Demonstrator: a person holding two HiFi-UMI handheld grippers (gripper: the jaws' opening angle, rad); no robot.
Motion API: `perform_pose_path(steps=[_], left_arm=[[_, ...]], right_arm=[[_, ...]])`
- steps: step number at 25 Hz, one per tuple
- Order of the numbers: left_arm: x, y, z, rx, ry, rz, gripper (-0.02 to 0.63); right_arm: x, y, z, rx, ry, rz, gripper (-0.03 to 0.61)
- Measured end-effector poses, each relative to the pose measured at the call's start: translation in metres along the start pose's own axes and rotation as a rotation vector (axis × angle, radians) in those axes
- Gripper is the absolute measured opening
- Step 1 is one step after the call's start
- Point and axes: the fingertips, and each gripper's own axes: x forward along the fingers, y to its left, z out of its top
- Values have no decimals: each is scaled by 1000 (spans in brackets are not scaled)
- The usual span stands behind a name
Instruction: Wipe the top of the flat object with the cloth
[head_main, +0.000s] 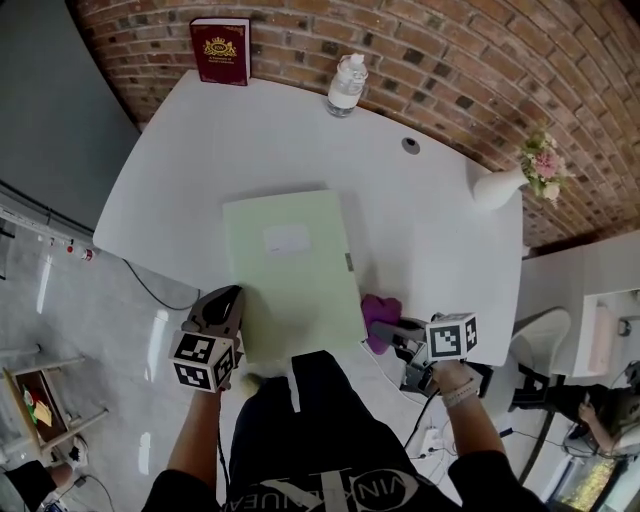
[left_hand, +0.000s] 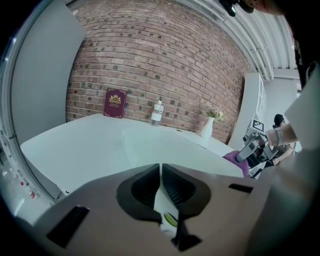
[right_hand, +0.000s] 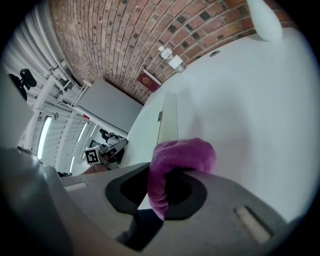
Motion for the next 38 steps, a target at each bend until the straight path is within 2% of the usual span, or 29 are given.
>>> perform_pose_path(steps=[3, 6, 8, 12, 16, 20, 25, 27, 31, 38], left_arm=[[1, -1, 0, 7, 6, -3, 21], [2, -3, -1, -3, 23, -21, 21], [2, -3, 0, 2, 40, -32, 21], [3, -3, 13, 53, 15, -30, 21], [7, -1, 20, 79, 6, -6, 21], [13, 5, 26, 59, -15, 37, 21], [22, 11, 37, 46, -44, 85, 21], [25, 14, 39, 49, -39, 109, 21], [28, 18, 39, 48, -19, 149, 21], [28, 24, 37, 36, 15, 191, 21]], right_arm=[[-9, 6, -10, -23, 36, 14, 63], [-29, 13, -15, -101, 96, 25, 62], [-45, 17, -3, -175, 87, 6, 63], [-61, 27, 63, -381, -17, -31, 63], [-34, 48, 135, -576, -51, 22, 63], [25, 67, 196, -717, 6, 92, 63], [112, 94, 244, -890, 141, 176, 63], [148, 104, 257, -921, 185, 217, 63], [214, 120, 265, -912, 287, 306, 63], [287, 140, 238, -908, 479, 424, 63]])
